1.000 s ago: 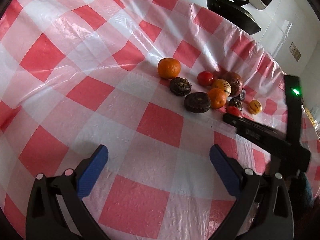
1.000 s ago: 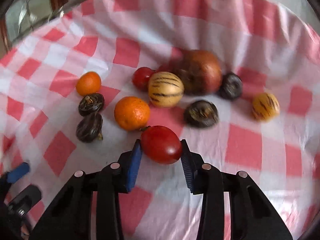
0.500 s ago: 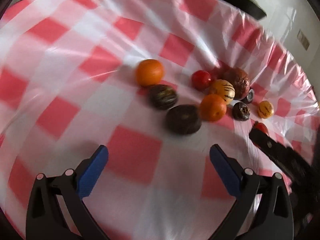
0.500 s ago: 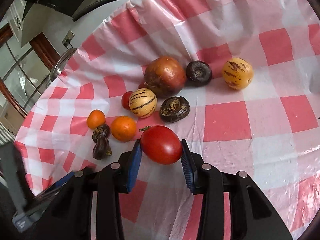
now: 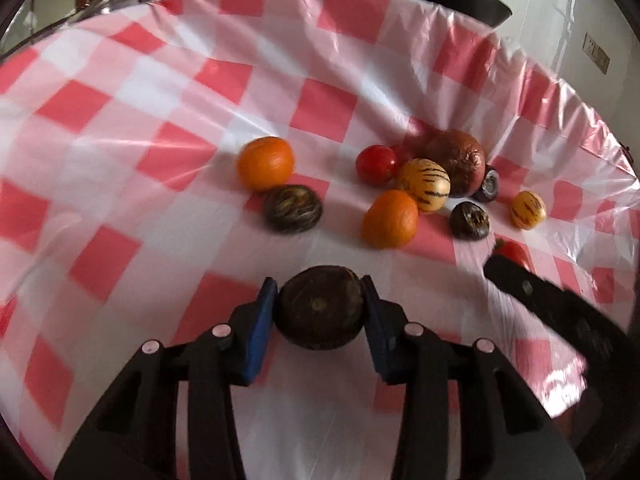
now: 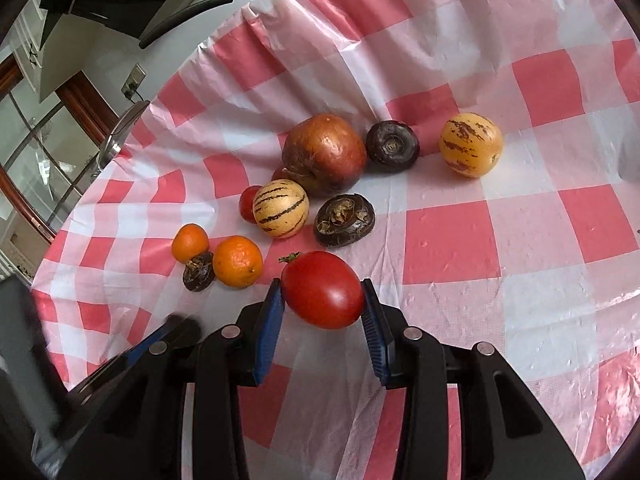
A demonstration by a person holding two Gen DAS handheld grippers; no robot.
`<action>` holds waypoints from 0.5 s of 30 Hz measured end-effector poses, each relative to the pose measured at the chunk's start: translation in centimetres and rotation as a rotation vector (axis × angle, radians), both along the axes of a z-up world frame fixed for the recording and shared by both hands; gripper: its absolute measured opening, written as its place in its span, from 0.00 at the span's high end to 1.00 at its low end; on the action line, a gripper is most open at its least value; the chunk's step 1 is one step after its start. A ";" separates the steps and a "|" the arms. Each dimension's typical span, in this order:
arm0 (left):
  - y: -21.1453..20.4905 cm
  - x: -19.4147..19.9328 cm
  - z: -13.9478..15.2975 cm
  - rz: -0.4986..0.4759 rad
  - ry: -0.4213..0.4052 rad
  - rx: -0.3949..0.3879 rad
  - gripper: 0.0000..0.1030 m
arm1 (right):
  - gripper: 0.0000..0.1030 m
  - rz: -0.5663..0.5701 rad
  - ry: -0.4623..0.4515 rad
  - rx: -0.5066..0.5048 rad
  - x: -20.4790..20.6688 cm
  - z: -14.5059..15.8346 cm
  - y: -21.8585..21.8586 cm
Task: Organize fruits
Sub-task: 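Grasp a dark brown fruit with the left tool while the right tool grasps a red tomato, then carry the brown fruit and tomato with both tools over the white box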
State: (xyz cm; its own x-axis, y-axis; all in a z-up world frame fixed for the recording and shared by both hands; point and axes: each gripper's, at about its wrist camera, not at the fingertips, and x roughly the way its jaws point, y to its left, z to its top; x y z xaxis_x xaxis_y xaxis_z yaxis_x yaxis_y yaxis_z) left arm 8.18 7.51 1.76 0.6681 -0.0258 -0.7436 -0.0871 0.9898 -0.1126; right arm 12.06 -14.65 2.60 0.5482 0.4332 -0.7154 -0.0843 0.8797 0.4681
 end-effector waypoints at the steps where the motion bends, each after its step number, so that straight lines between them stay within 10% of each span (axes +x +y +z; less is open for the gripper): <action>1: 0.3 -1.1 0.3 0.010 -0.006 0.006 0.59 | 0.63 -0.001 0.006 -0.004 0.0 -0.1 0.0; 15: 7.0 -18.2 3.2 0.108 -0.061 0.153 0.59 | 0.63 0.150 0.052 -0.042 -8.0 1.5 7.5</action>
